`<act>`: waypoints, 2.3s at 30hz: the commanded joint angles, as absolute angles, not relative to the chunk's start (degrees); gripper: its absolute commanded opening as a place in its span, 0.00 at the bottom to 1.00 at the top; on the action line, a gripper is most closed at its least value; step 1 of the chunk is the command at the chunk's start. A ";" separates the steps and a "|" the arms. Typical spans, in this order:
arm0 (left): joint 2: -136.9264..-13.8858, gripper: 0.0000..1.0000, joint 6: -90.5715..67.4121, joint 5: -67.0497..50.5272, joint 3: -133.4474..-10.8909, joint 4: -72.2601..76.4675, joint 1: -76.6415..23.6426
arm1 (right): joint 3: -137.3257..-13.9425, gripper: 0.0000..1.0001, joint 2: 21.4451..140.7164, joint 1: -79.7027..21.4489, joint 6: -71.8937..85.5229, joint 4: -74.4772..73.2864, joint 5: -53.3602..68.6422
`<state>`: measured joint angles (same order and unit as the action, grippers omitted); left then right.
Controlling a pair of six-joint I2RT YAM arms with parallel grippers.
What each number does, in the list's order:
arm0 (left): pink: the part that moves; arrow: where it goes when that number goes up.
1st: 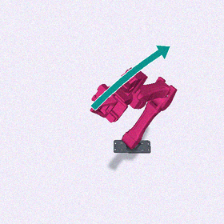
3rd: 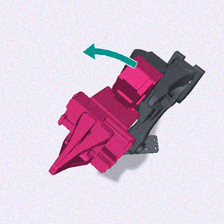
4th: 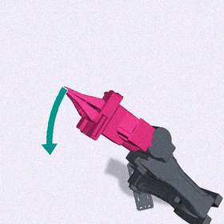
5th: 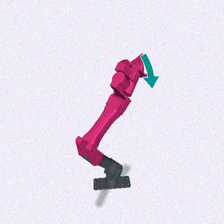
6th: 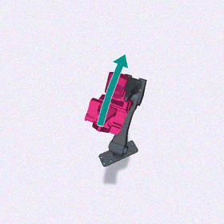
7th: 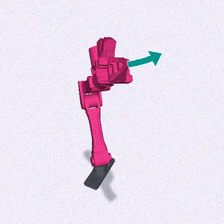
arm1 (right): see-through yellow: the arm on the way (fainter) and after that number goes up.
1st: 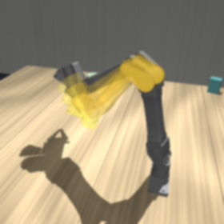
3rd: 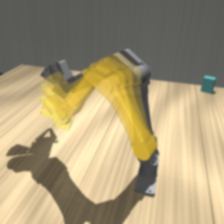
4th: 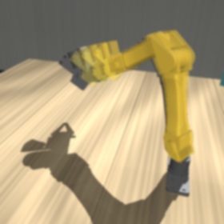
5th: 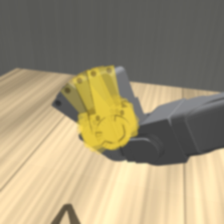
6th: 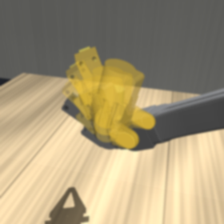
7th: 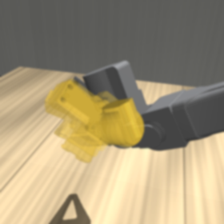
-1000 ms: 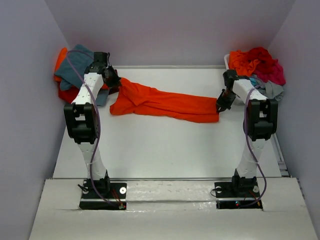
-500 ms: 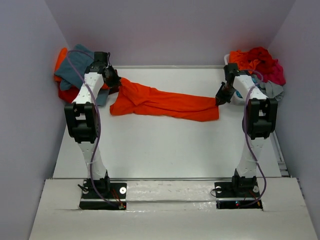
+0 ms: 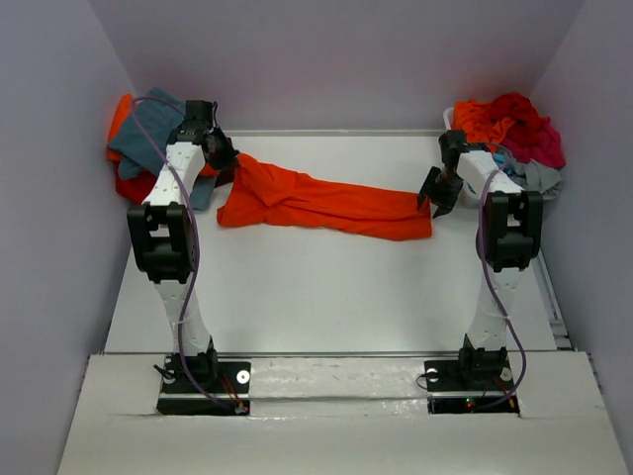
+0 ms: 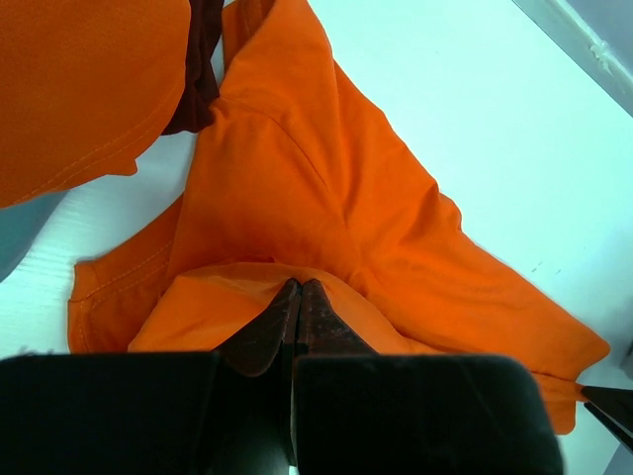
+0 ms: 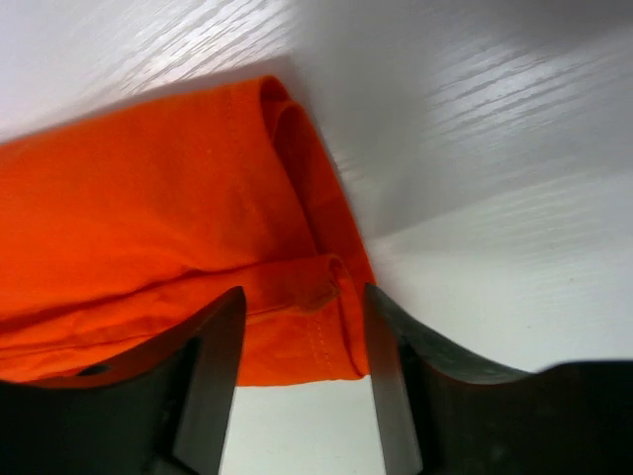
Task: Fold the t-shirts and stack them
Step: Fold the other side of the tshirt into a rectangle
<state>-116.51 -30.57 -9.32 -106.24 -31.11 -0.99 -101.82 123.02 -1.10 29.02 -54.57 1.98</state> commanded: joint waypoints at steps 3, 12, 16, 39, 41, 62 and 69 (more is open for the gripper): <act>-116.10 0.06 -30.59 -8.44 -108.46 -30.67 -0.79 | -100.28 0.65 120.50 -1.58 27.33 -54.14 2.11; -116.19 0.06 -30.76 -8.00 -107.32 -30.50 -0.79 | -99.14 0.65 117.34 -3.33 27.16 -55.19 3.77; -116.46 0.06 -31.11 -7.91 -107.14 -30.50 -0.79 | -99.31 0.58 116.28 -5.01 26.81 -56.60 4.40; -116.72 0.06 -31.03 -8.26 -107.84 -30.94 -0.79 | -102.74 0.07 124.97 -10.55 26.46 -57.74 6.24; -116.81 0.06 -30.94 -8.26 -107.75 -30.94 -0.79 | -103.62 0.07 126.64 -11.07 26.37 -57.57 6.33; -117.16 0.06 -30.50 -7.91 -106.96 -30.94 -0.79 | -117.95 0.07 132.71 -11.07 25.23 -62.84 4.66; -117.16 0.06 -30.32 -7.74 -107.05 -31.11 -0.79 | -123.12 0.07 136.31 -11.07 24.87 -63.02 4.13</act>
<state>-117.62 -30.89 -8.51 -106.24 -31.14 -0.99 -118.45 134.30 -10.59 25.87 -62.50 4.93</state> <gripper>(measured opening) 0.072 0.070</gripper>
